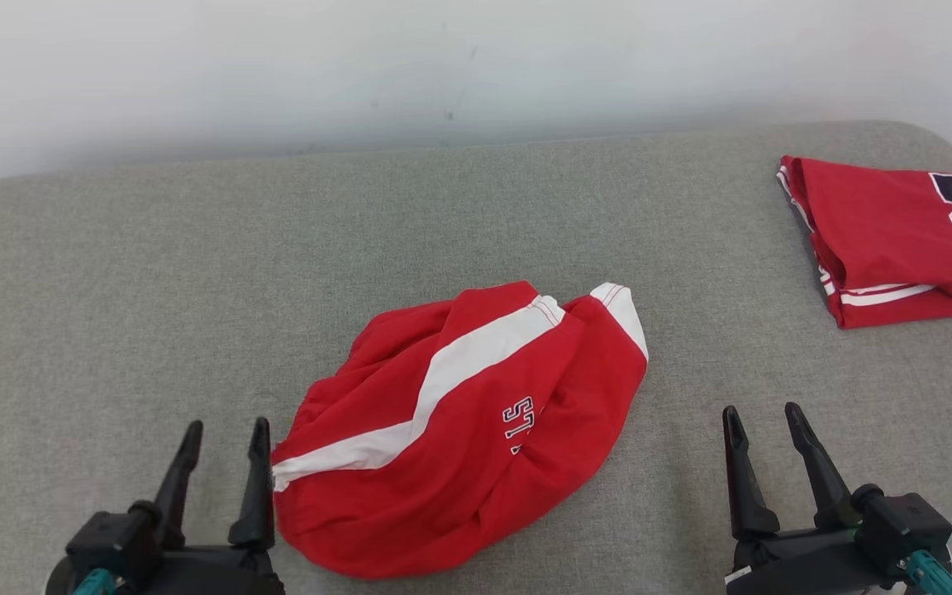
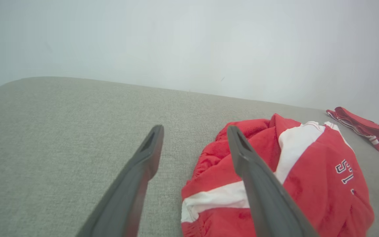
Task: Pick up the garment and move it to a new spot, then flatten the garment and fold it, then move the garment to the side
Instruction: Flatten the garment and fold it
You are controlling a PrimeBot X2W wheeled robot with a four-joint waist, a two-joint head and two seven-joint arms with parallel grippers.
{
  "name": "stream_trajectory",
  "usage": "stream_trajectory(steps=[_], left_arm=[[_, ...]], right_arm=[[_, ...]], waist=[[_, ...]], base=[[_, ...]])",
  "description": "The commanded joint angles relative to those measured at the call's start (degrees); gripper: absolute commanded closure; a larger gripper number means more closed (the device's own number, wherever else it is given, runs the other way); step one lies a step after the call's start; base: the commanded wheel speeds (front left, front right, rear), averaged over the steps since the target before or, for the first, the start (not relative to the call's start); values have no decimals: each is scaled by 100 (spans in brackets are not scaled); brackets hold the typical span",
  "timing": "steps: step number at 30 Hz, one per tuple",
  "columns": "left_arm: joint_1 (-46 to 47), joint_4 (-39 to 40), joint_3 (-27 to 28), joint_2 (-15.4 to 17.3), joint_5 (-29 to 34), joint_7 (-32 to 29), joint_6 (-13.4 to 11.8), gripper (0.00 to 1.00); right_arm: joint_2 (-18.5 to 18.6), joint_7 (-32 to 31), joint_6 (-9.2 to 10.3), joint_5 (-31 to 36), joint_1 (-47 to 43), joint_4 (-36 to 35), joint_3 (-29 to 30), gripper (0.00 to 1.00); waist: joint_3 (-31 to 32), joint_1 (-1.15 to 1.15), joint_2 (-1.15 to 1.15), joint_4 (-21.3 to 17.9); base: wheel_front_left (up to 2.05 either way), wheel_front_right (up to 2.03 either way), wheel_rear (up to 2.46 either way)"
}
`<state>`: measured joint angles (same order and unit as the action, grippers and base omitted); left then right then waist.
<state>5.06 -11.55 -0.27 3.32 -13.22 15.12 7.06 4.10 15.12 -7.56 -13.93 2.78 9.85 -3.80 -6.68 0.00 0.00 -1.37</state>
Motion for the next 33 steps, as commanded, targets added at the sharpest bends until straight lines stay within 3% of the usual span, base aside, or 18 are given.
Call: stream_trajectory(steps=[1,15,25,33], left_arm=[[-93,134,93,-13,102,1,10,0],[-522,752,616,5,628,0,28,0],[-815,784,590,-24,730,1,27,0],[-615,767,423,-37,735,0,6,0]], right_arm=[[7,0,18,29,-64,-7,13,0],[94,-1,18,89,-321,-57,-10,0],[122,0,18,97,-394,11,-50,0],[470,0,18,40,240,428,-372,0]], waist=[[45,0,0,24],[384,0,0,122],[478,0,0,215],[340,0,0,422]], base=[[0,0,0],[0,0,0],[0,0,0],[0,0,0]])
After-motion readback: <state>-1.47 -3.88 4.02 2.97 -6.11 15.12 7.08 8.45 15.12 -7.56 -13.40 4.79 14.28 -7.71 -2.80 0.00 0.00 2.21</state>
